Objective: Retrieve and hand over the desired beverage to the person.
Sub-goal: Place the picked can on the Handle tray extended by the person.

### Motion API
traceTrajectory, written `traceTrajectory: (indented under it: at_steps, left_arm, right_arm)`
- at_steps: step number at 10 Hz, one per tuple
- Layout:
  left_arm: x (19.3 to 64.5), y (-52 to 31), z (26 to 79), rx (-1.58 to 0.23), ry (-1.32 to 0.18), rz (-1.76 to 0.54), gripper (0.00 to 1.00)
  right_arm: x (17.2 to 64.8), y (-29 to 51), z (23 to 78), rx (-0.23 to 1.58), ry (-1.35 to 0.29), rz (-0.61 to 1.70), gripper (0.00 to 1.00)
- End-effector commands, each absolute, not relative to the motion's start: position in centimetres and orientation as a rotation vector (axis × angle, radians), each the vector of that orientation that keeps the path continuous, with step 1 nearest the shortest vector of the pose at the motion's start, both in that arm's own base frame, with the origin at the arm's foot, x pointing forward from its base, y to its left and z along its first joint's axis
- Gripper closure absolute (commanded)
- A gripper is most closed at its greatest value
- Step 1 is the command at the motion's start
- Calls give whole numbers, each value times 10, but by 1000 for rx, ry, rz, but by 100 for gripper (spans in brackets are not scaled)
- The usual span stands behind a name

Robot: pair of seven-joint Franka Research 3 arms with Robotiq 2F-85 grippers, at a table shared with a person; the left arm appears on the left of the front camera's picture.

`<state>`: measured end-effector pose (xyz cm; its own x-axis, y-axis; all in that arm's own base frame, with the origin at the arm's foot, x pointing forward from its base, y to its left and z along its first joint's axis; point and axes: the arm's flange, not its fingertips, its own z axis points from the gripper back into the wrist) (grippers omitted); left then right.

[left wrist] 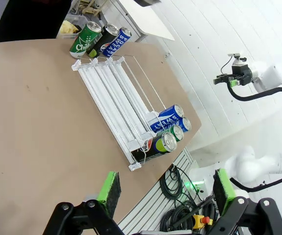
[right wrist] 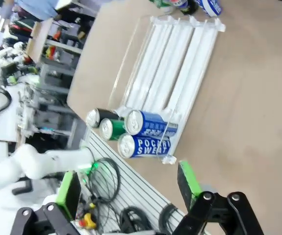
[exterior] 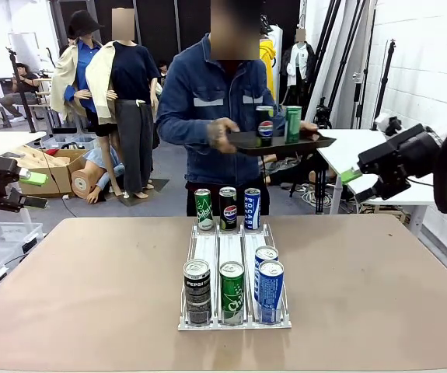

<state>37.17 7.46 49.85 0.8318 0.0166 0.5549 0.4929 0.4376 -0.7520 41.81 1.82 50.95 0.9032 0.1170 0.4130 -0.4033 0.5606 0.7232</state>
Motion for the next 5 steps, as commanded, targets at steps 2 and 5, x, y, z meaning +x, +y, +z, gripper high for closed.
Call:
traceTrajectory:
  at_steps: [2, 5]
  left_arm:
    - [369, 77, 499, -1086, -532, -323, 0]
    - [369, 77, 499, -1086, -532, -323, 0]
  right_arm:
    - [421, -9, 479, 1090, -412, 289, 0]
    - [424, -30, 450, 1219, -446, 279, 0]
